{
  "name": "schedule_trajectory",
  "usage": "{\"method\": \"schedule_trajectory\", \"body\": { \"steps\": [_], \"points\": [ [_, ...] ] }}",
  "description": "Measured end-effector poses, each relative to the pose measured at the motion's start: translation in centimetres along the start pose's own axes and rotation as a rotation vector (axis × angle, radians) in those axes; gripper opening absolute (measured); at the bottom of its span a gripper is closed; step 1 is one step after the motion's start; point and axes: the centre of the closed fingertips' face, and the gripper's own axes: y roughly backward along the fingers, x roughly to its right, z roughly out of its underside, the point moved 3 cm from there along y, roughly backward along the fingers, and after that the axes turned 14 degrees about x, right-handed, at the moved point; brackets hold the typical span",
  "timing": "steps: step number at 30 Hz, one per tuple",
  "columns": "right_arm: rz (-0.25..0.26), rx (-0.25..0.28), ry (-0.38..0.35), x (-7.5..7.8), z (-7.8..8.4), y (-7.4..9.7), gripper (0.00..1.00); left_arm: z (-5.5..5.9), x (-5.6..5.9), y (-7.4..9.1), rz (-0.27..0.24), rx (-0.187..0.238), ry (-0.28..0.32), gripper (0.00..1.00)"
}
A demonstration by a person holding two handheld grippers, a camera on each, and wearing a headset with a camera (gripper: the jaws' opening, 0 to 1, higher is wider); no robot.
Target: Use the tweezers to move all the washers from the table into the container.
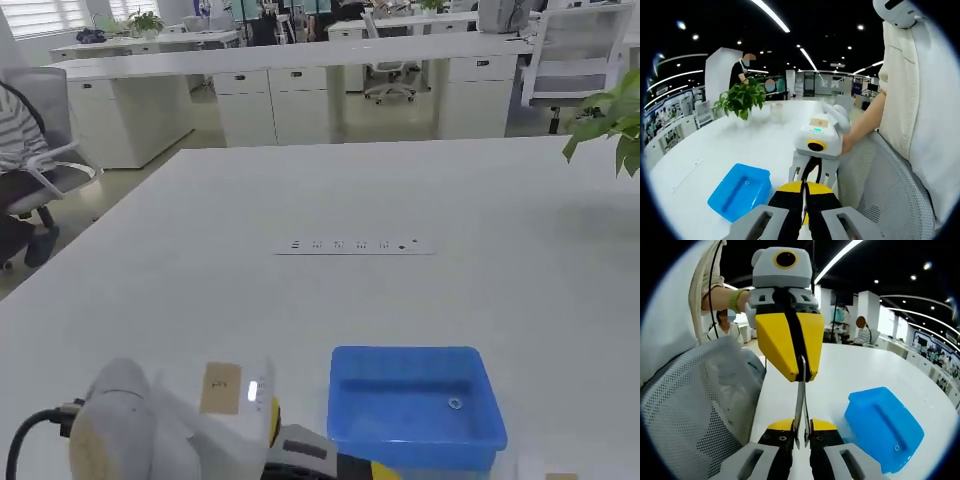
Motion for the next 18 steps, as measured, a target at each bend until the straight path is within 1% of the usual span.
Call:
{"method": "schedule_trajectory", "body": {
  "steps": [1, 2, 3, 5, 7, 9, 12, 15, 17, 18],
  "points": [
    [0.017, -0.001, 0.005, 0.7, 0.0, -0.2, 0.08, 0.0, -0.5, 0.1, -0.004, -0.001, -0.013, 0.00],
    [0.026, -0.002, 0.006, 1.1, 0.0, -0.4, 0.08, 0.0, -0.8, 0.2, -0.005, -0.005, -0.015, 0.00],
    [0.039, 0.000, 0.003, 1.6, 0.1, -0.7, 0.08, 0.2, -1.3, 0.3, -0.010, -0.015, -0.018, 0.00],
    [0.053, 0.009, -0.008, 2.1, 0.4, -1.1, 0.08, 0.4, -1.9, 0.5, -0.012, -0.032, -0.035, 0.00],
    [0.055, 0.006, -0.008, 2.2, 0.6, -1.4, 0.08, 0.8, -2.3, 0.7, -0.013, -0.050, -0.040, 0.00],
    [0.055, 0.001, -0.015, 2.2, 0.9, -1.7, 0.08, 1.1, -2.4, 0.8, -0.005, -0.069, -0.043, 0.00],
    [0.061, -0.023, 0.001, 2.2, 1.5, -1.8, 0.08, 1.6, -2.3, 0.9, 0.015, -0.105, -0.068, 0.00],
    [0.059, -0.024, -0.015, 2.4, 1.9, -1.9, 0.08, 2.0, -2.5, 0.9, 0.018, -0.120, -0.078, 0.00],
    [0.053, -0.024, -0.031, 2.5, 2.2, -2.1, 0.08, 2.3, -2.6, 0.7, 0.023, -0.130, -0.074, 0.00],
    [0.055, -0.026, -0.027, 2.5, 2.3, -2.2, 0.08, 2.4, -2.7, 0.7, 0.023, -0.137, -0.080, 0.00]
  ]
}}
